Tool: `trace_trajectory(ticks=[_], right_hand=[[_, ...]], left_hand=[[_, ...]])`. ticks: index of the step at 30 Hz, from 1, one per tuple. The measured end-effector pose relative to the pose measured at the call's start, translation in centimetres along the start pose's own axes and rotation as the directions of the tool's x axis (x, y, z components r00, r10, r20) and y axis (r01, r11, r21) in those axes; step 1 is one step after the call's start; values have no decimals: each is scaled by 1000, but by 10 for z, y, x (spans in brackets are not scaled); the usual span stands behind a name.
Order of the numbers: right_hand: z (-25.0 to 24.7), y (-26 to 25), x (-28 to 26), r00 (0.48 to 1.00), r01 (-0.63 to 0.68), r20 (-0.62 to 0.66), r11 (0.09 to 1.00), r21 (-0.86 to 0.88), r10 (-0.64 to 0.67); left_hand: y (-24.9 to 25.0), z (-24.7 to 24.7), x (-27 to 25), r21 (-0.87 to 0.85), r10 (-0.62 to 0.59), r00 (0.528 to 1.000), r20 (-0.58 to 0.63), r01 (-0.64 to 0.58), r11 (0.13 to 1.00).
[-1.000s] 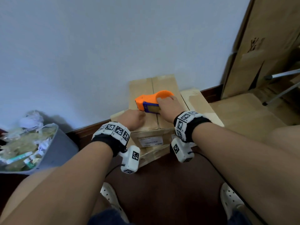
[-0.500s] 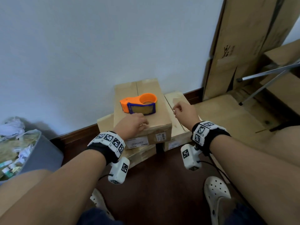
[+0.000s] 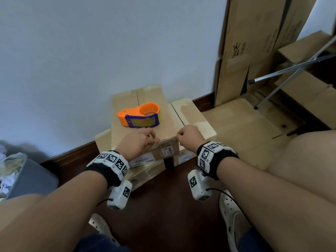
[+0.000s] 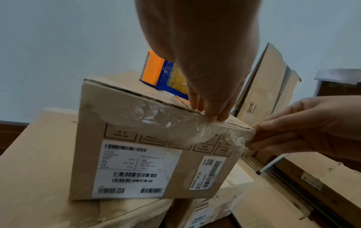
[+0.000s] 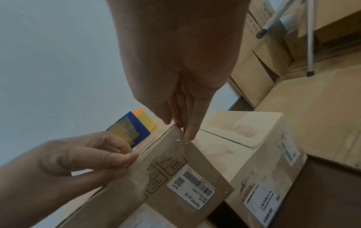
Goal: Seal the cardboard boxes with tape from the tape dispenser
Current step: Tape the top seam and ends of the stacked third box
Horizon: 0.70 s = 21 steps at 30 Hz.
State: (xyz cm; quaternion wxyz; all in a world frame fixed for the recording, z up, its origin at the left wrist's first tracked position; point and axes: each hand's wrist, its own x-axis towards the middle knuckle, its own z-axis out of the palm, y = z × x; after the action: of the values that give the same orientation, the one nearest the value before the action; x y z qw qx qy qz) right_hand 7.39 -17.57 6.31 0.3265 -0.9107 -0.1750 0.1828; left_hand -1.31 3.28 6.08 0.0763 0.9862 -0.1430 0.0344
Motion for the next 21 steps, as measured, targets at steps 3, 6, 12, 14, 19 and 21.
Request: trace_trajectory(ticks=[3,6,12,14,19,21], right_hand=[[3,-2,2,1000,-7,8,1000,5,7],[7,-12,1,999,-36,13,998,-46,37],[8,-28,-8,985,-22,167,984,-176,52],[7,-26,-8,976,0,216,984,-179,39],[10,-13,-7,990,38,143,988,-151,-17],[11,-10,-5,997,25,80,988,-153,-13]], left_hand=[[2,-1,0,16,-1,1000,-3,1,1000],[5,0,0,22,7,1000,-16,-6,1000],[0,5,-5,4,21,999,-44,-21,1000],[1,6,-4,1,33,999,-41,-33,999],[3,-1,2,-45,30,1000,0,-30,999],[3,-2,2,-29,15,1000,26,-14,999]])
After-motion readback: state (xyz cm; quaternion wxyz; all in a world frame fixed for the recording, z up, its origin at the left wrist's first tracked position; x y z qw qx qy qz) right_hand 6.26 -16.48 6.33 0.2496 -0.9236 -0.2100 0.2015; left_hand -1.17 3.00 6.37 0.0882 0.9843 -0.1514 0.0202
